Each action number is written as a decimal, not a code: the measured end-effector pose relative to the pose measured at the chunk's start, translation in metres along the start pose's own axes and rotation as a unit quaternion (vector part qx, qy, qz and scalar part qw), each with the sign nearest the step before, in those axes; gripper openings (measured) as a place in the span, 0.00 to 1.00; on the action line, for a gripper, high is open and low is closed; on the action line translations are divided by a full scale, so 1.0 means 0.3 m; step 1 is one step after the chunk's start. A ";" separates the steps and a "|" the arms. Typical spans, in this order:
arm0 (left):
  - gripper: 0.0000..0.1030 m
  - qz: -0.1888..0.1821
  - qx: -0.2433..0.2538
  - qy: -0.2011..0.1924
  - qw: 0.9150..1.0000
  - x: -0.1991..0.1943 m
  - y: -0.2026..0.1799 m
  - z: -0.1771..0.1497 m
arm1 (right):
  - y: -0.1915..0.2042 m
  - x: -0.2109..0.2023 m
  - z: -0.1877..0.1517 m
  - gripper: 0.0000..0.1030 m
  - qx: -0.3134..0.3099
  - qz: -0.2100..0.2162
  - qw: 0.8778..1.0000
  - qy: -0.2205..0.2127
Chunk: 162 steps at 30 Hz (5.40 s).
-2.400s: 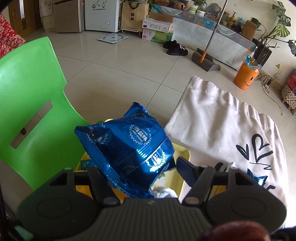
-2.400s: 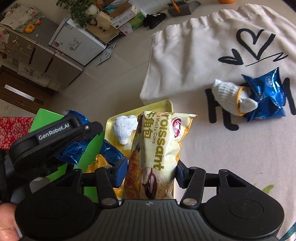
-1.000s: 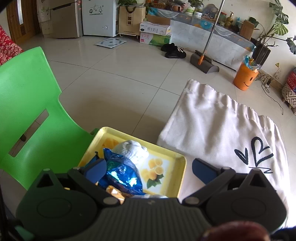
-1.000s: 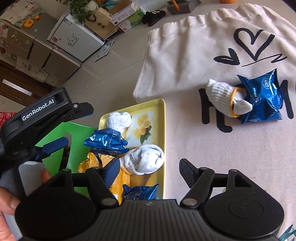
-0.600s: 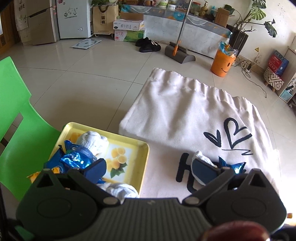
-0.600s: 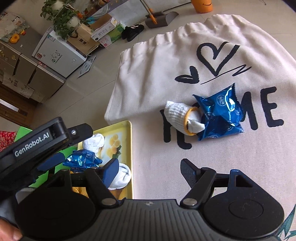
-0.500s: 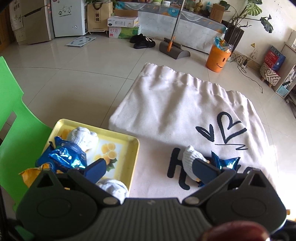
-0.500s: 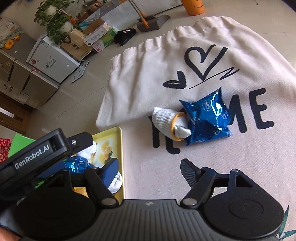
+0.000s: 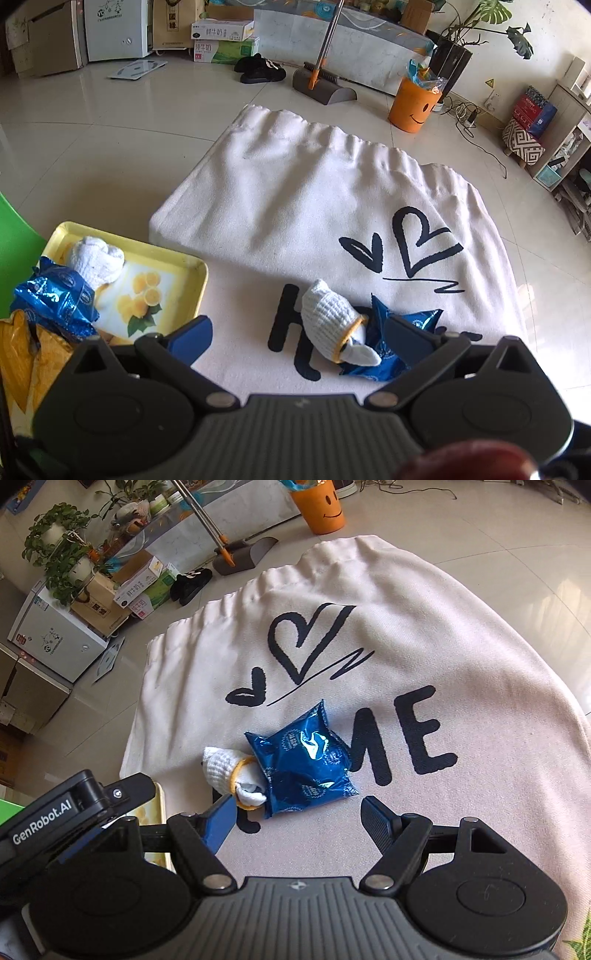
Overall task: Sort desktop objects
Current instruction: 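Move both open grippers back to the last glove and blue packet, then close left gripper on white glove while right gripper grasps the blue foil packet, then lift glove and packet and carry both toward the yellow tray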
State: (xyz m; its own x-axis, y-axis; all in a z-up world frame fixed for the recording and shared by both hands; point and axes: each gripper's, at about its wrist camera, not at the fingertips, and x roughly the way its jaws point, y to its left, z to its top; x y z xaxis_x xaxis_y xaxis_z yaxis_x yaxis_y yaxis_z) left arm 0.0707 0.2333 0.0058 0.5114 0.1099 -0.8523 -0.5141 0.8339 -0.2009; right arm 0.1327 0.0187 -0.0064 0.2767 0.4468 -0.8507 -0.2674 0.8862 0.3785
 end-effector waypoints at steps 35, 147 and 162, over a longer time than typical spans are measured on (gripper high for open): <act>0.99 0.030 -0.098 0.049 0.994 0.414 -0.009 0.013 | -0.013 0.249 0.052 0.74 -0.020 0.007 1.000 0.001; 0.63 -0.011 0.067 0.013 0.998 0.041 -0.102 -0.156 | -0.157 0.063 0.052 0.73 0.002 -0.026 0.999 0.032; 0.63 -0.012 0.090 0.021 0.996 -0.047 -0.038 -0.246 | -0.031 0.042 0.010 0.73 -0.063 -0.028 0.997 0.017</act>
State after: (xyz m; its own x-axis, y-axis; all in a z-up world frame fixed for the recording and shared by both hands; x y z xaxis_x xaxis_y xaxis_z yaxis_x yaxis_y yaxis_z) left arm 0.0185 0.1825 -0.0155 0.4903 0.0693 -0.8688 -0.3688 0.9197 -0.1348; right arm 0.1413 0.0165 -0.0194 0.2630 0.3909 -0.8821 -0.3668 0.8861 0.2833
